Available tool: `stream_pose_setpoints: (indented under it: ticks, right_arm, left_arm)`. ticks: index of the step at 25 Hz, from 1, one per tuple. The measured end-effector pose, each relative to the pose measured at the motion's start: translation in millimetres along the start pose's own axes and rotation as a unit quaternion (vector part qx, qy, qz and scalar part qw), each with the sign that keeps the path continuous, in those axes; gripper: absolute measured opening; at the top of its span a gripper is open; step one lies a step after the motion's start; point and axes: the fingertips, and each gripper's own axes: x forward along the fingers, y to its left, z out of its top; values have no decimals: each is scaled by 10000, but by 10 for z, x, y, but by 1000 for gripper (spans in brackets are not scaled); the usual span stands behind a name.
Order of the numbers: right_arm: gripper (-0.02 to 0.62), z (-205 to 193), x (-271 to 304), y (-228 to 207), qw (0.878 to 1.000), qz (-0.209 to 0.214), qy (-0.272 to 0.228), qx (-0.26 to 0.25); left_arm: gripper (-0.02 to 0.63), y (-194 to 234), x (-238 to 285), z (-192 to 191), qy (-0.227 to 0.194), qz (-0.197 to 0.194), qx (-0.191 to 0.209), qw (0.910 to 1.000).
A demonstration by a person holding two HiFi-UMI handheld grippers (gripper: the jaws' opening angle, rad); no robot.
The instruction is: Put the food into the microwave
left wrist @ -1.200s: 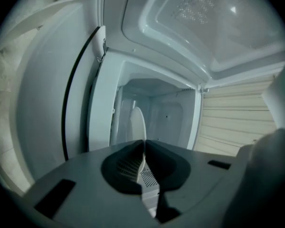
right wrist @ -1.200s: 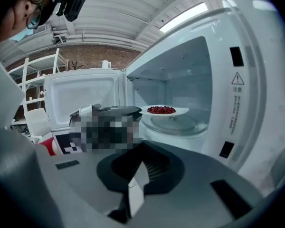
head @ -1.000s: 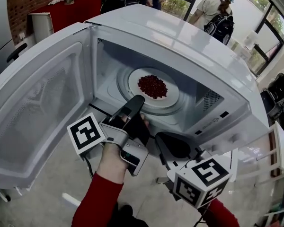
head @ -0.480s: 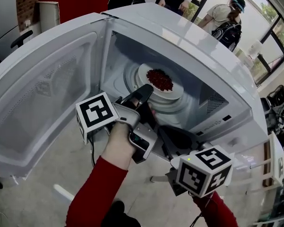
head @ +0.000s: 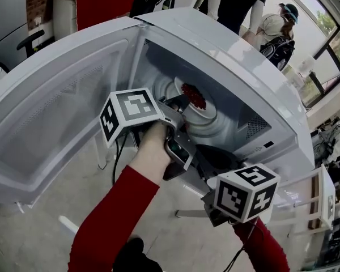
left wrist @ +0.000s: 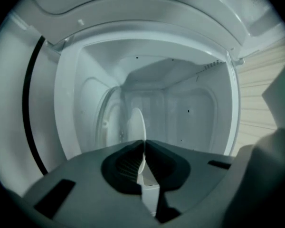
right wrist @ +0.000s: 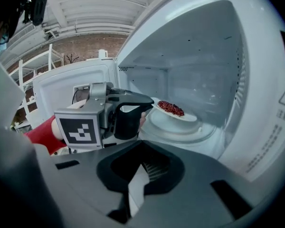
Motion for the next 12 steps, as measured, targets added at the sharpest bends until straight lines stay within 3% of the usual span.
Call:
stream_pose_setpoints:
  ticks: [7, 12]
  right_arm:
    - [12, 78, 46, -52, 9998, 34, 102, 154]
    - [14, 102, 44, -47, 9998, 13, 151, 90]
  left_arm:
    - [23, -36, 139, -4, 141, 525, 548, 9970]
    - [20, 37, 132, 30, 308, 1109, 1155, 9866]
